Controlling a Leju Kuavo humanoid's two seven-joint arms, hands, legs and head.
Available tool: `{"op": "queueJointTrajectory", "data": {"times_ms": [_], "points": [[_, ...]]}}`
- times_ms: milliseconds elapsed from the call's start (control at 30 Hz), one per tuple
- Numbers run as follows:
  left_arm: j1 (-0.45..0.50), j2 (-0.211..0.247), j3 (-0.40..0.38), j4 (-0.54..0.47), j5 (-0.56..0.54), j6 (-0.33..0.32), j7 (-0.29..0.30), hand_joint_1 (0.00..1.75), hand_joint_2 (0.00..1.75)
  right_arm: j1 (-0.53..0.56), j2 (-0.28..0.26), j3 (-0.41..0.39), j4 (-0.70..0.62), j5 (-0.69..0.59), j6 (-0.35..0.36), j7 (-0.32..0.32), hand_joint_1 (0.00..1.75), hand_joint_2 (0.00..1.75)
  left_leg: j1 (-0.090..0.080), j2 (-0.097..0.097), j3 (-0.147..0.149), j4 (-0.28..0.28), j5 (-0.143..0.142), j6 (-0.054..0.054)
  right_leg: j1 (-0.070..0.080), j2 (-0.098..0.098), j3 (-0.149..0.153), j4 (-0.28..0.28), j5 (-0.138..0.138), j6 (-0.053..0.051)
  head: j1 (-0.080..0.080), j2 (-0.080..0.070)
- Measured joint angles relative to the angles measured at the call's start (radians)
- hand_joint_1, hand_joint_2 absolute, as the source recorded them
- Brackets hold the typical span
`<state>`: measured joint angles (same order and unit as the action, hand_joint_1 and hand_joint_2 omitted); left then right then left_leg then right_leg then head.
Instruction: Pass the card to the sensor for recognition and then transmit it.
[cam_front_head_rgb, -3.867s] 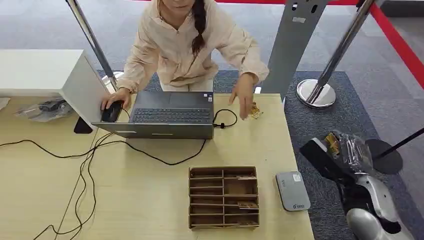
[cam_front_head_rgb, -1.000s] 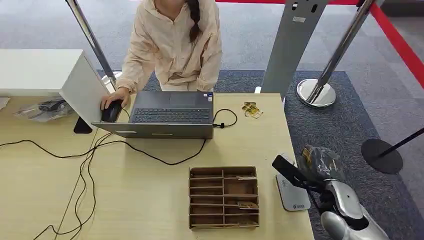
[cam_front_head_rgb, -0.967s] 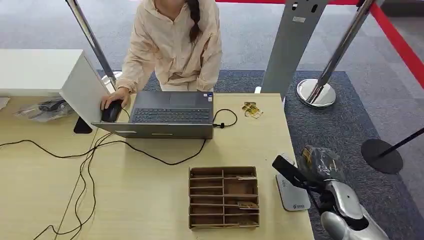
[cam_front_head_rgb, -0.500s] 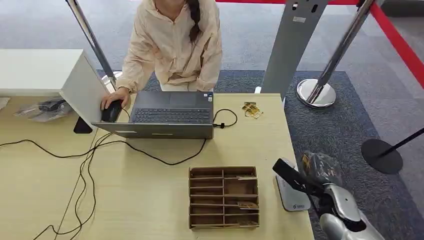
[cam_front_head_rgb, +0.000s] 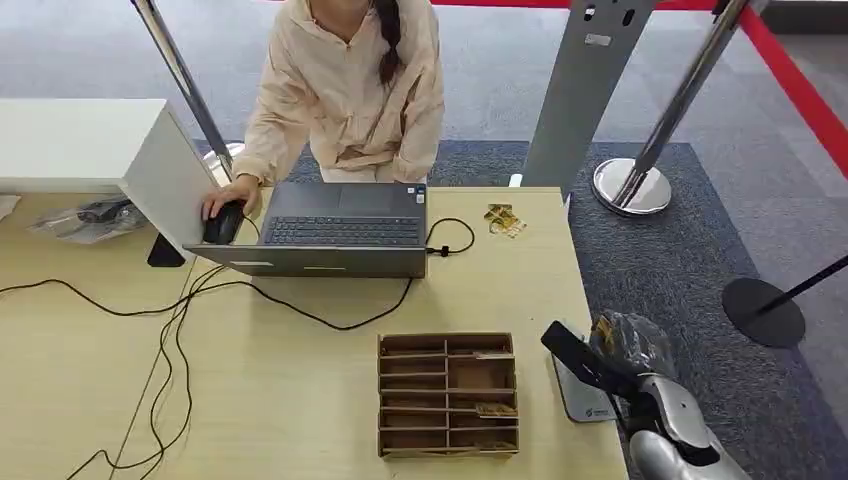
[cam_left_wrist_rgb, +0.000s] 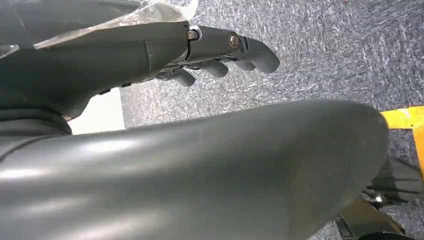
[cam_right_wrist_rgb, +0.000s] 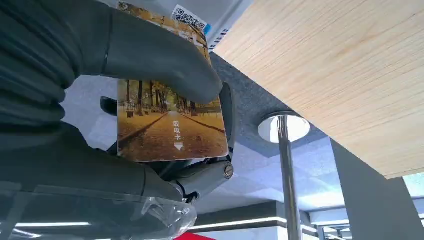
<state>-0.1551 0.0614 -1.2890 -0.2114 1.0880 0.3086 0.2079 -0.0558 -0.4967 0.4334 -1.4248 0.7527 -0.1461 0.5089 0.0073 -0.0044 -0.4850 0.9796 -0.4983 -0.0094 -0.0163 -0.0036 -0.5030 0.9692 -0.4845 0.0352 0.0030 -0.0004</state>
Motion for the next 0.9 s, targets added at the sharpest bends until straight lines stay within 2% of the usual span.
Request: {"op": "queueJointTrajectory", "data": {"times_ms": [600,900], "points": [[-0.001,0.003,0.0,0.0,0.0,0.006,-0.011,0.0,0.0,-0.025,0.049,0.021,0.064,-0.044,-0.052,-0.024,1.75,1.75,0.0,0.0,0.004,0.0,0.0,0.0,0.0,0.0,0.003,0.0,0.0,0.0,0.0,0.0],[-0.001,0.003,0.0,0.0,0.0,0.006,-0.01,0.0,0.0,-0.034,0.057,0.023,0.084,-0.054,-0.075,-0.035,1.75,1.75,0.0,0.0,0.005,0.0,0.0,0.0,0.0,0.0,0.004,0.0,0.0,0.0,0.0,0.0]]}}
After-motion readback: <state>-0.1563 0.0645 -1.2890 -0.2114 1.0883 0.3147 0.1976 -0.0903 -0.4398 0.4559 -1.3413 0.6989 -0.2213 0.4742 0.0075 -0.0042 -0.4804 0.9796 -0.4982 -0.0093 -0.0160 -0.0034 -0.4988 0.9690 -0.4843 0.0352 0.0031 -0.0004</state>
